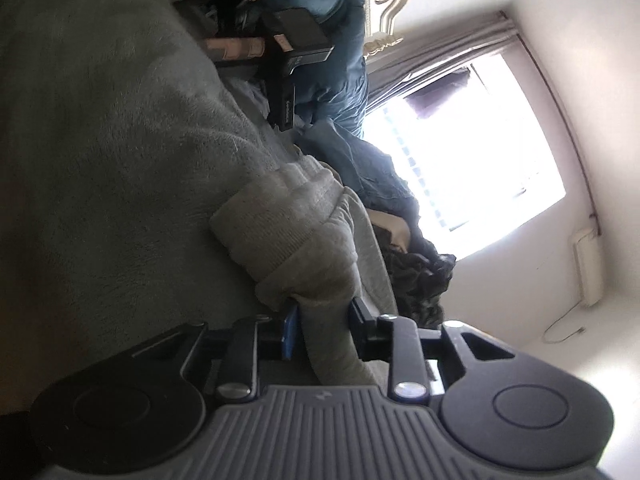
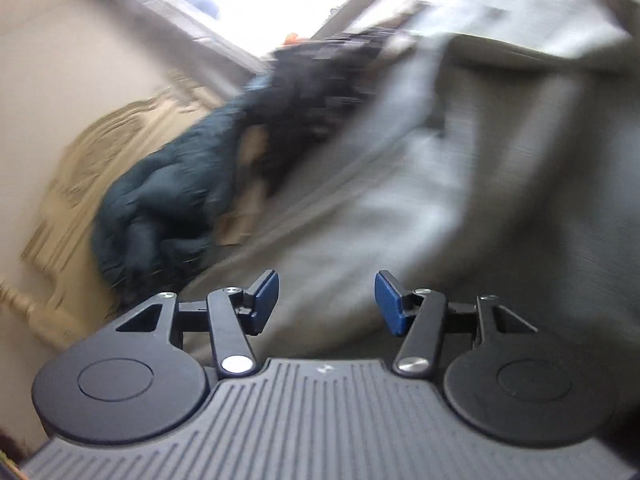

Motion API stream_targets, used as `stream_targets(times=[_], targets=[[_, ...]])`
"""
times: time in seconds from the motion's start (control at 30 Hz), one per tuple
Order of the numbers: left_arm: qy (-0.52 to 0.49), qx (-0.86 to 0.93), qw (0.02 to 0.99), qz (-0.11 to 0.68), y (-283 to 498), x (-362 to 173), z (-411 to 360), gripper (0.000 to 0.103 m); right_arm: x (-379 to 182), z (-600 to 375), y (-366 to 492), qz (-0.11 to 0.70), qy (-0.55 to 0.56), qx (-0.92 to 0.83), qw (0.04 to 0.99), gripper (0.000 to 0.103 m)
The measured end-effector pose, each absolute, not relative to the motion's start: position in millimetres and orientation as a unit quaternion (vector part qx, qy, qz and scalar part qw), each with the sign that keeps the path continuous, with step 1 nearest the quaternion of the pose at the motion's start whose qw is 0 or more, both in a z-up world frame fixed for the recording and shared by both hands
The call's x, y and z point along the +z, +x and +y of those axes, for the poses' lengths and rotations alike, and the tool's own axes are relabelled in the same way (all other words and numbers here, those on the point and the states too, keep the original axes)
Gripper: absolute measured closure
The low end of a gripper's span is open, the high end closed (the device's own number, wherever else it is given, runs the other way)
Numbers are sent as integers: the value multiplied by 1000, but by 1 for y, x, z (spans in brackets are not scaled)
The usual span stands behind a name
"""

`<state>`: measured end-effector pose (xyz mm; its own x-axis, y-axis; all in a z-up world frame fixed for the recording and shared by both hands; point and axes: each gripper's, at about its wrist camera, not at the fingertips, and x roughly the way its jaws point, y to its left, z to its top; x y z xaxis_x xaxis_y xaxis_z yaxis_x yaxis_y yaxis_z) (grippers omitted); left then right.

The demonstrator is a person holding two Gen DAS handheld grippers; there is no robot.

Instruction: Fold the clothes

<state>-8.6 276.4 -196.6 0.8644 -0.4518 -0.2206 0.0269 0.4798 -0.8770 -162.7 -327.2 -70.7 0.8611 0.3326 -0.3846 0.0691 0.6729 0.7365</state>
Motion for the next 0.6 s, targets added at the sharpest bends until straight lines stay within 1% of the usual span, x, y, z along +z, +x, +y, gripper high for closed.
stream_targets(times=[0.03, 0.07, 0.13, 0.2, 0.27, 0.37, 0.47, 0.57, 0.6], targets=[[-499, -146, 826, 217, -8, -198, 278, 66, -65, -316, -147, 246, 388, 97, 883, 50], [-509, -147, 819, 218, -9, -199, 280, 64, -61, -303, -127, 244, 381, 122, 884, 50], [-513, -126, 821, 215, -16, -197, 284, 45, -55, -272, -83, 250, 357, 167, 885, 50], [-513, -110, 825, 211, -22, -195, 289, 44, -49, -239, -42, 266, 322, 203, 886, 50], [-515, -109, 822, 216, -20, -196, 294, 38, -48, -199, -2, 286, 283, 225, 887, 50], [-518, -117, 815, 233, -2, -199, 295, 36, -55, -155, 35, 306, 257, 254, 881, 50], [-534, -112, 804, 238, 18, -203, 293, 34, -63, -129, 44, 317, 233, 257, 883, 50], [-545, -103, 798, 236, 30, -201, 291, 34, -69, -109, 26, 323, 197, 277, 883, 50], [-547, -98, 798, 236, 33, -200, 290, 36, -72, -102, 17, 321, 175, 292, 884, 50]])
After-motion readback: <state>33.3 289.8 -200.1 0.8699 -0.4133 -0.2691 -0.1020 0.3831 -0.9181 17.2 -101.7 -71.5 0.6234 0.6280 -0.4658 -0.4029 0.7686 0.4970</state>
